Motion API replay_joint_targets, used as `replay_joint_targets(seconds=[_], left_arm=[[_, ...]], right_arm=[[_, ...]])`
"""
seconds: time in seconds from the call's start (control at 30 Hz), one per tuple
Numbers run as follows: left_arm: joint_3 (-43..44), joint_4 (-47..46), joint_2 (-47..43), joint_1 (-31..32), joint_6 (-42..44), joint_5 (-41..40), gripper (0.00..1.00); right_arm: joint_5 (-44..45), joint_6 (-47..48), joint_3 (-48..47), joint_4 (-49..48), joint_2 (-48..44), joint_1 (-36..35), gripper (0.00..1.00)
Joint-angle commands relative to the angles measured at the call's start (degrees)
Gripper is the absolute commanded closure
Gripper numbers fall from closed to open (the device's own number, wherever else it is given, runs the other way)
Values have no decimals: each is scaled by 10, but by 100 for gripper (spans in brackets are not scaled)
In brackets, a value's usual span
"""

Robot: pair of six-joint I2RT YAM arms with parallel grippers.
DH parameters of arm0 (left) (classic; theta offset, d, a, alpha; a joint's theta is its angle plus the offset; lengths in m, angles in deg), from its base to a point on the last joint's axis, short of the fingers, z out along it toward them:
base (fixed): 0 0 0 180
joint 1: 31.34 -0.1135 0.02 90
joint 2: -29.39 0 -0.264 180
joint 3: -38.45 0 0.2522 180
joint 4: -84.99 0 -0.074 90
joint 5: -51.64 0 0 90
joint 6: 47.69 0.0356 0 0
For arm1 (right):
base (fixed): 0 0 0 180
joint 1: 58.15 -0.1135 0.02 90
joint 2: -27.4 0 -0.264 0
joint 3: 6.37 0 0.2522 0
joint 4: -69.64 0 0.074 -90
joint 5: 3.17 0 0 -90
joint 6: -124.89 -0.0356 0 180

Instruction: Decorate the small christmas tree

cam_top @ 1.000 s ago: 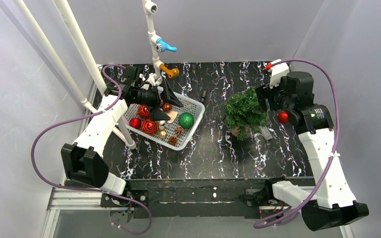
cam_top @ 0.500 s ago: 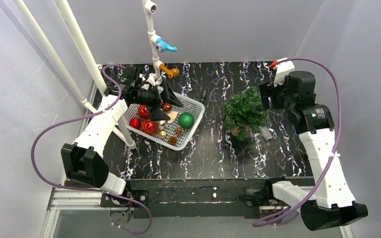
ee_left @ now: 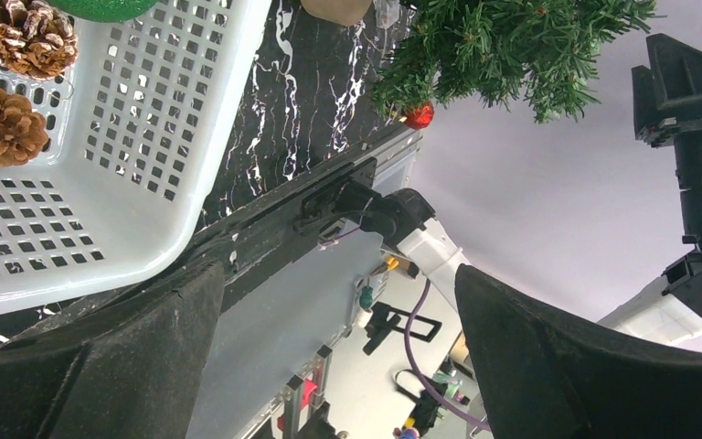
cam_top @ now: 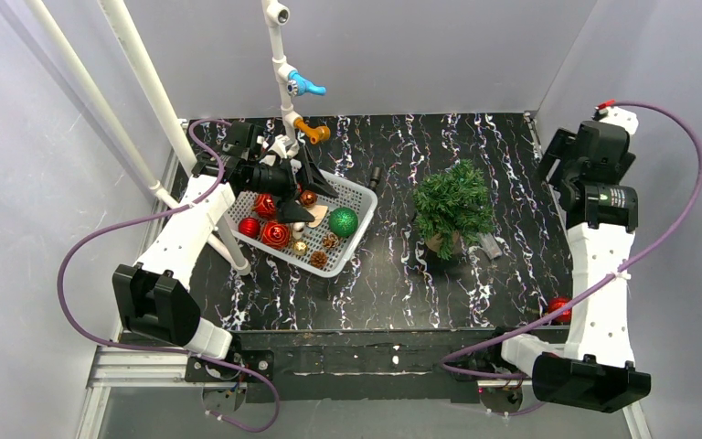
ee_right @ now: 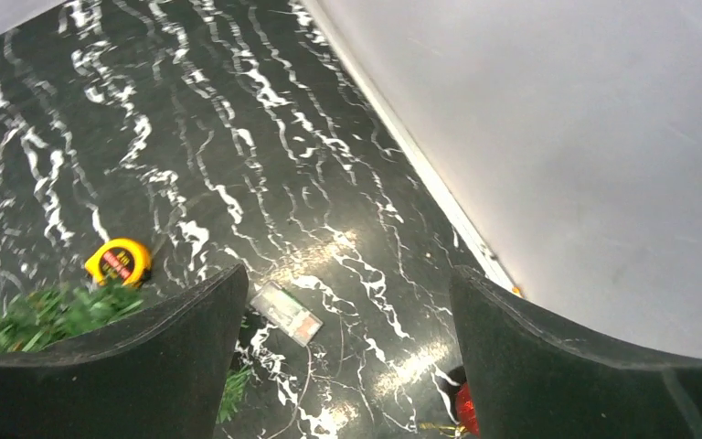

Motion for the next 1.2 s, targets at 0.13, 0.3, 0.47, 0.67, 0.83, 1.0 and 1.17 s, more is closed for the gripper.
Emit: replay_joint_targets(seconds=[0.13,0.3,0.47,0.67,0.83,1.0,1.17], left_arm=[[1,35,4,-4,21,49,2],[3,38,6,-3,25,61,2],[4,52,1,-4,35,58,2],[0,57,-8,-4,37,57,2],[-2,62,-8,-4,35,58,2],[-4,61,-8,-3,31,57,2],[1,62,7,-3,23,61,2]], right_arm=[[104,-115,45,60,-13,47,10],[111,-185,117,78,-36,65,10],[117,-267,162,126,-34,69,10],[141,-370,189,191,-4,76,10],[13,-405,254,205,22,171,11],[19,-398,310,182,7,186,11],[22,-397,344,166,-9,187,11]])
